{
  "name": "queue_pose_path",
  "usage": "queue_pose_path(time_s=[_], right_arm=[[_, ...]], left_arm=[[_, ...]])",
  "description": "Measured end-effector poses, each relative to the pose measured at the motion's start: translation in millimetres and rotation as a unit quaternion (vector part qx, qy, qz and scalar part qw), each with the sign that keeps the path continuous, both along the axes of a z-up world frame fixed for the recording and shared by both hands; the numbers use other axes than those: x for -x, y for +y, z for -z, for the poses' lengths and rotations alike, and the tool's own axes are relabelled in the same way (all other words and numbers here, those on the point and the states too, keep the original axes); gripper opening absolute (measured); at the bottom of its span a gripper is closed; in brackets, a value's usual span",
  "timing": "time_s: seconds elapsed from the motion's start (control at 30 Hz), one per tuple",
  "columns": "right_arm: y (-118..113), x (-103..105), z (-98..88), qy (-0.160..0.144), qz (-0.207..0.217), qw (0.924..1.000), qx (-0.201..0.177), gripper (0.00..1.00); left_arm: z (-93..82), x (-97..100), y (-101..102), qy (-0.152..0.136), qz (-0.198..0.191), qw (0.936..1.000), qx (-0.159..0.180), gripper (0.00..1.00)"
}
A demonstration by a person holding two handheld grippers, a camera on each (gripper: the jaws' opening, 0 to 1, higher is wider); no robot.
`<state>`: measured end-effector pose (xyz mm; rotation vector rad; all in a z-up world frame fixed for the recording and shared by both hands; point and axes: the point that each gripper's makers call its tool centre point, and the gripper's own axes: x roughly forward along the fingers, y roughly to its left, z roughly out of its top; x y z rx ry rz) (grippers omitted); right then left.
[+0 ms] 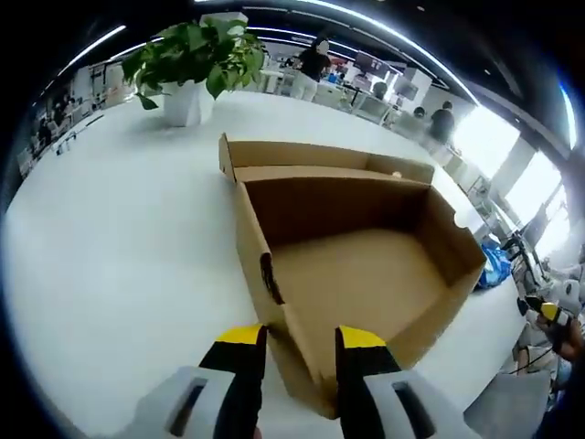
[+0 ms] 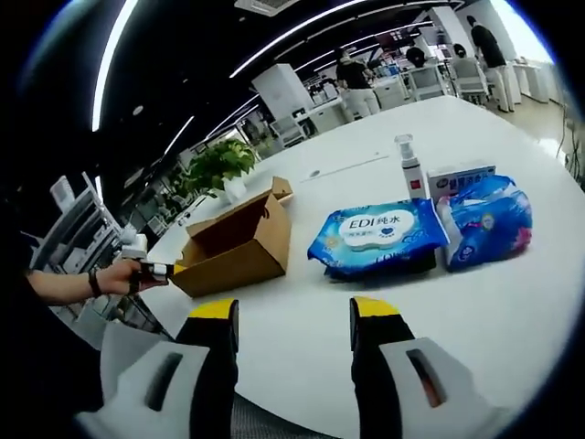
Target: Operate the shoe box by opening the lid, removing the specified soft item, and placing it in the target area until the item is outside and the box remains undamaged.
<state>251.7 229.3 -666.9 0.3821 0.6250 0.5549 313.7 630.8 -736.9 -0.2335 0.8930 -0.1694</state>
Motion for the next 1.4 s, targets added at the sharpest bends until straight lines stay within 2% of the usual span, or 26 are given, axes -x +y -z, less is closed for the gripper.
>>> queue_pose_path(time_s=[0.63,1.07,1.23,1.4], right_arm=[[12,-1,10.9,0.013,-0.028,0.9995,0.002,0.45],[33,-22,9.3,0.012,-0.058,0.9982,0.011,0.45],[43,-36,4.6,0.008,-0.060,0.9982,0.003,0.45],[58,-52,0.2,0.001,-0.077,0.9969,0.012,0.45]], left_arm=[[0.2,3.3,4,0.009,0.011,0.9999,0.005,0.25],[0.1,15.4,-3,0.010,0.026,0.9995,0.012,0.23],[0.8,19.8,-7,0.010,0.037,0.9992,0.009,0.22],[1.2,26.4,-16,0.012,0.045,0.9989,0.010,0.22]])
